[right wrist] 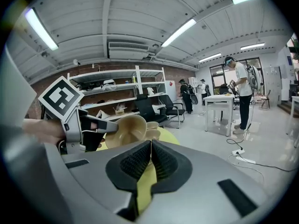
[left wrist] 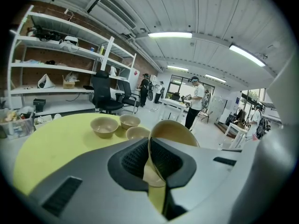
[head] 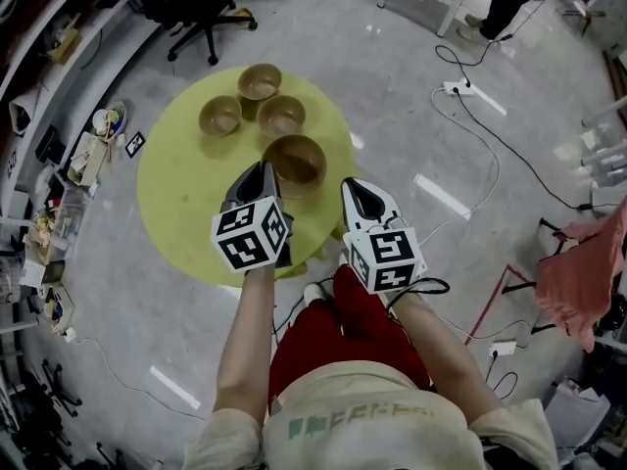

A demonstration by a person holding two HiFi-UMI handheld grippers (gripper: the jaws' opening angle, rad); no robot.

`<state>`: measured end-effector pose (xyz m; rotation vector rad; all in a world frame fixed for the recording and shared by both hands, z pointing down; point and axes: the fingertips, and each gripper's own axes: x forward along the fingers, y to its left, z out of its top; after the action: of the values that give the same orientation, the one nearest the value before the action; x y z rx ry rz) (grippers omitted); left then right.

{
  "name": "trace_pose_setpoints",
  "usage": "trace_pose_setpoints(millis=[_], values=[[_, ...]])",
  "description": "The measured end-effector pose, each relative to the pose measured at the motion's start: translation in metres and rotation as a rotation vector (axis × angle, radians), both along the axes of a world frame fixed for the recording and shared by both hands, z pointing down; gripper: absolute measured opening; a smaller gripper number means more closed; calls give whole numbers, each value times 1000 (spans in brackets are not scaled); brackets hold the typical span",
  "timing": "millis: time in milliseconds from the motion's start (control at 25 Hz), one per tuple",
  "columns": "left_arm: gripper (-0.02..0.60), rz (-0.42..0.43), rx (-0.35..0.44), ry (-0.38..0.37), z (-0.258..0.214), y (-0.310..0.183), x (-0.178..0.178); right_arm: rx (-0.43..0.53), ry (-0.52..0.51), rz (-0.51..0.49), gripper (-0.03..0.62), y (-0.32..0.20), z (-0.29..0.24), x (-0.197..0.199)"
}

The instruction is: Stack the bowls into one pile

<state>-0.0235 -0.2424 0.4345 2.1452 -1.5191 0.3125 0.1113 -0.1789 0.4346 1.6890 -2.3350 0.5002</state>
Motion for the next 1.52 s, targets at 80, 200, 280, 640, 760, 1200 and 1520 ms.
trace_pose_setpoints(millis=[80,200,280,640,760,1200,1520], values=[[35,-12,-11,-1,5,-6,3,-7,-1,-11,37,-6,4,4],[35,-24,-26,-5,14,-12,8,-19,-7,-18,37,-14,13,11],[35,-30,-39,-10,20,-14,11,-28,-11,-22,37,-17,18,15],[35,-59,-87,-23,44,-23,15,-59,-22,-60,37,-34,33,16],[35,-66,-99,-29,51,-25,13,-67,-19,-71,37,-38,38,14],[35,-79,-135,-64,75,-34,9,-113,-13,-96,37,-52,57,9],[35,-65,-162,-92,91,-42,11,-143,-12,-103,37,-62,67,7]])
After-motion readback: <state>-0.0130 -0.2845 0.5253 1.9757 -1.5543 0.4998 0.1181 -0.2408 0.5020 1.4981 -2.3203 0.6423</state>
